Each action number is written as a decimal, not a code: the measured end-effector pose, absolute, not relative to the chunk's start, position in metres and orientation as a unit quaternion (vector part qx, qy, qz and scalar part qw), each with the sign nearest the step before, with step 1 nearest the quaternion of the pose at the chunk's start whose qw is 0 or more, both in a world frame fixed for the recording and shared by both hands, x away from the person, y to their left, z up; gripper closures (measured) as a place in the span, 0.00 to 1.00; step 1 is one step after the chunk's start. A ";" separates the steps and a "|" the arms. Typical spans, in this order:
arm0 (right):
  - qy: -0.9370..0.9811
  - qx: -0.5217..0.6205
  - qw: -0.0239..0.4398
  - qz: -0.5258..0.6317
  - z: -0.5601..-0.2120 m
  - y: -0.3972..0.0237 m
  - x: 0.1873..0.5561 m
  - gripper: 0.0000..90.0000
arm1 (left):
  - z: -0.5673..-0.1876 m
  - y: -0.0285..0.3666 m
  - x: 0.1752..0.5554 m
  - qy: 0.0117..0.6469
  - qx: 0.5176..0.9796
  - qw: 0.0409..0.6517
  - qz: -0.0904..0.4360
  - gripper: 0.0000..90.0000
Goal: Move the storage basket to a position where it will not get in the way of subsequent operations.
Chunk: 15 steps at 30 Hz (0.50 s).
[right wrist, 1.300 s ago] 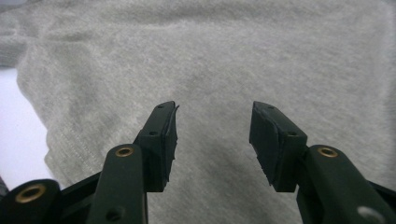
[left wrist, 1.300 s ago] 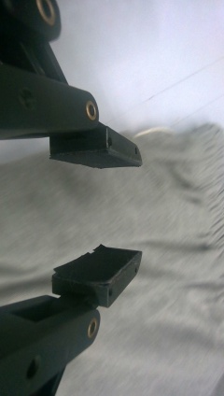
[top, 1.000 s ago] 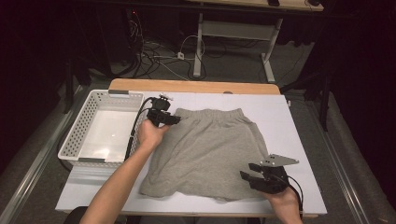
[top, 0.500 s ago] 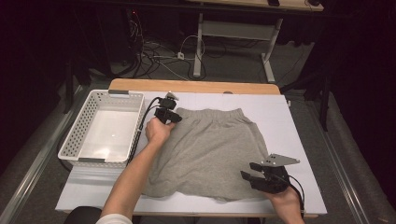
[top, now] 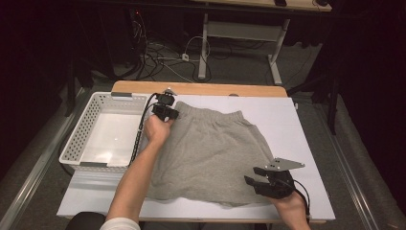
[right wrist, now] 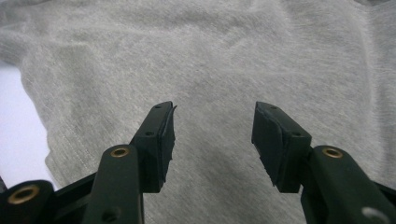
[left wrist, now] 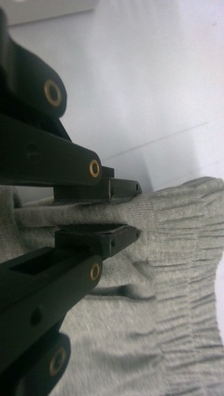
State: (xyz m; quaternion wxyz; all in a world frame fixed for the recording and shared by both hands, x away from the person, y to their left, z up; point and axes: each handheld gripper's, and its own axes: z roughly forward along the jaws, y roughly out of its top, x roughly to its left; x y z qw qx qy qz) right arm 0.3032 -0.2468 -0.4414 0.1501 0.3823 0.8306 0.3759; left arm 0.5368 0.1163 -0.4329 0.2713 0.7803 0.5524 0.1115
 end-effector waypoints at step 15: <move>0.831 0.379 0.149 0.379 -0.440 -0.246 0.299 0.55 | -0.415 0.118 0.478 0.503 0.800 0.312 0.096 0.54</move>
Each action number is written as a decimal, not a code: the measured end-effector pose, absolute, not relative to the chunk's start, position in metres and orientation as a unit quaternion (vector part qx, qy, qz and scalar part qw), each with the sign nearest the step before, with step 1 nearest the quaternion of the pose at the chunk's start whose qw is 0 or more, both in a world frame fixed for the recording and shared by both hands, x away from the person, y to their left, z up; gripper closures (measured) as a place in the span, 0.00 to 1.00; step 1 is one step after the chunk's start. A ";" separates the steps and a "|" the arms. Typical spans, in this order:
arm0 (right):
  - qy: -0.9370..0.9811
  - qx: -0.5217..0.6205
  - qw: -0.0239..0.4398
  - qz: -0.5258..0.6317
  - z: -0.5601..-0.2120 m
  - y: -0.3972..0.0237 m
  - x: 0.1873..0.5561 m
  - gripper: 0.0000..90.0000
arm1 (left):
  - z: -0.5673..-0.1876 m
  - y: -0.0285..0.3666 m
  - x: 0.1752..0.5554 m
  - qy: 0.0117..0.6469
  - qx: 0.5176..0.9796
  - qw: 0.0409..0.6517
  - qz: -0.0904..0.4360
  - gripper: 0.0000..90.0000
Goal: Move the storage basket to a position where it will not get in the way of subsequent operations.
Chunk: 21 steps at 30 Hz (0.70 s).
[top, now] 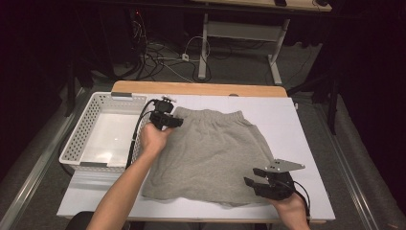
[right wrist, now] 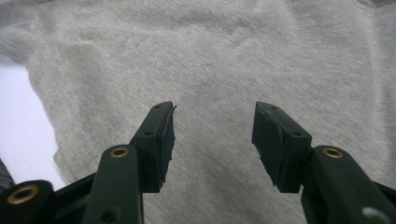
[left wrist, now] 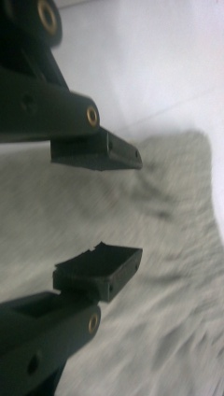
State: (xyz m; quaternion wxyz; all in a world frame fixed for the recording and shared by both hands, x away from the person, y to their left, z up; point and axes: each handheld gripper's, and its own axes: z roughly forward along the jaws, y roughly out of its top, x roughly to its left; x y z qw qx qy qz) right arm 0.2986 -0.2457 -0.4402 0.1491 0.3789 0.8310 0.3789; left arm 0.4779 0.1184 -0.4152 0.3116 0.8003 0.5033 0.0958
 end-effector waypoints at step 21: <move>0.811 0.403 0.146 0.397 -0.441 -0.248 0.300 0.54 | -0.420 0.120 0.405 0.415 0.828 0.366 0.089 0.50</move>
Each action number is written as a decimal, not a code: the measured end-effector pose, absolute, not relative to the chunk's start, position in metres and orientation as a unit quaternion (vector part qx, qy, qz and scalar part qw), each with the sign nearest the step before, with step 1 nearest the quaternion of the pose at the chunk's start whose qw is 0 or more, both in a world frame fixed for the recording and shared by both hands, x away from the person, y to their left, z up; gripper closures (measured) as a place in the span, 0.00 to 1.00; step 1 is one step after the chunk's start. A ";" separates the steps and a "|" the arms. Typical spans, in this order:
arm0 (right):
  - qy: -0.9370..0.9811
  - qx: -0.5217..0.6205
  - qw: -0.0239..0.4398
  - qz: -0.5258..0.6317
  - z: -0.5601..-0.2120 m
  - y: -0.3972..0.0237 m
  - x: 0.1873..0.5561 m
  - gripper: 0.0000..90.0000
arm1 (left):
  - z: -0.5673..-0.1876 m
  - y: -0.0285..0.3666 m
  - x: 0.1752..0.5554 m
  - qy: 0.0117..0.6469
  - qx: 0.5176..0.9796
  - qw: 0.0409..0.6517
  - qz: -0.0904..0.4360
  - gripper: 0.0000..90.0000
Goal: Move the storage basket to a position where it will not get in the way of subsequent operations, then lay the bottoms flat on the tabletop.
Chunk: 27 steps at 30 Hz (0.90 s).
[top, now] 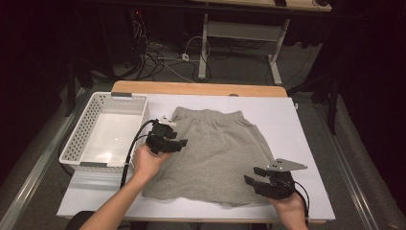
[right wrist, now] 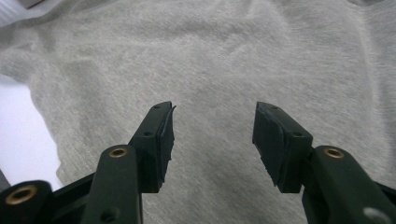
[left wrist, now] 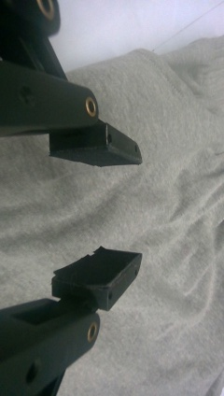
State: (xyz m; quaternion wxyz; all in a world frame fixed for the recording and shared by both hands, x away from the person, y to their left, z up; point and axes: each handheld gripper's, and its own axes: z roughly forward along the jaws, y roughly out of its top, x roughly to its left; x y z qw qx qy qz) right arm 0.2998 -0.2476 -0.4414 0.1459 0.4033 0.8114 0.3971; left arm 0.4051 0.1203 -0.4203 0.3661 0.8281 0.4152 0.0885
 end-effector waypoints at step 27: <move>0.815 0.385 0.156 0.403 -0.443 -0.242 0.295 0.53 | -0.417 0.129 0.402 0.426 0.813 0.389 0.079 0.48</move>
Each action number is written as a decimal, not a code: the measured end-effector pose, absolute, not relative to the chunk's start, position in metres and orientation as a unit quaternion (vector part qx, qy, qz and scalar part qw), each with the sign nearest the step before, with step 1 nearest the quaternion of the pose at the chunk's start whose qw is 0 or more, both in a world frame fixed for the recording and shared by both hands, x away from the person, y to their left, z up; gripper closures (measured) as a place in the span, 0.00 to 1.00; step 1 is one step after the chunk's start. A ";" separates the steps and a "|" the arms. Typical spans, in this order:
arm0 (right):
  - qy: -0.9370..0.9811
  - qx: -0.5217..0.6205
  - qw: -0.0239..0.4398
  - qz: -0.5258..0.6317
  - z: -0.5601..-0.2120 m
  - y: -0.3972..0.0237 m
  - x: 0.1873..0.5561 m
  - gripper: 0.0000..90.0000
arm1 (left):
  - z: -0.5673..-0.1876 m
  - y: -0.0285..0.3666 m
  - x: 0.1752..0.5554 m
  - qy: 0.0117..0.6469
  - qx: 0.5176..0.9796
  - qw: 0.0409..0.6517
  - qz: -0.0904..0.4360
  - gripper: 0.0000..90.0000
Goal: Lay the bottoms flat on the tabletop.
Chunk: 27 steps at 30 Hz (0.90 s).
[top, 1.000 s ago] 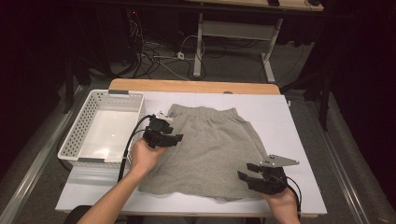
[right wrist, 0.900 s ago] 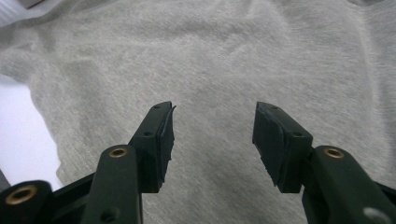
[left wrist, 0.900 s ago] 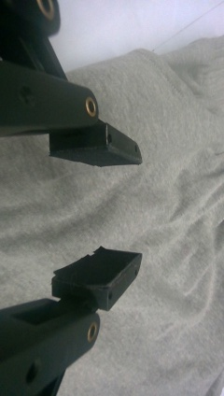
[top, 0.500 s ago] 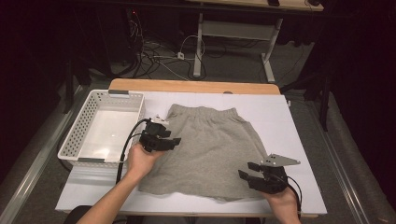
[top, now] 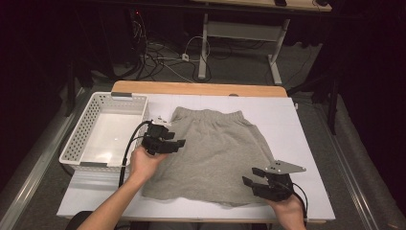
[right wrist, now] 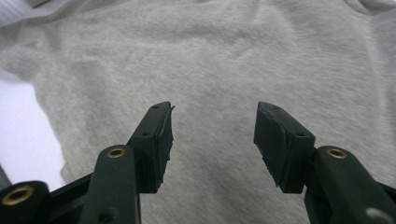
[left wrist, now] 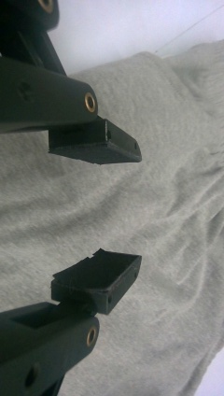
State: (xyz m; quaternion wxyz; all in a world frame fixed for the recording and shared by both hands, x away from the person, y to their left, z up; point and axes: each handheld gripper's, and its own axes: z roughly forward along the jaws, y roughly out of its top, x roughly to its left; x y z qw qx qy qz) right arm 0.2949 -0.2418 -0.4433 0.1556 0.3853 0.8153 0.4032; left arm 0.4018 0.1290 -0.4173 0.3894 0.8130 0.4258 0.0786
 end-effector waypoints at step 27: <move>0.820 0.375 0.158 0.403 -0.443 -0.237 0.292 0.49 | -0.398 0.111 0.456 0.450 0.806 0.375 0.081 0.41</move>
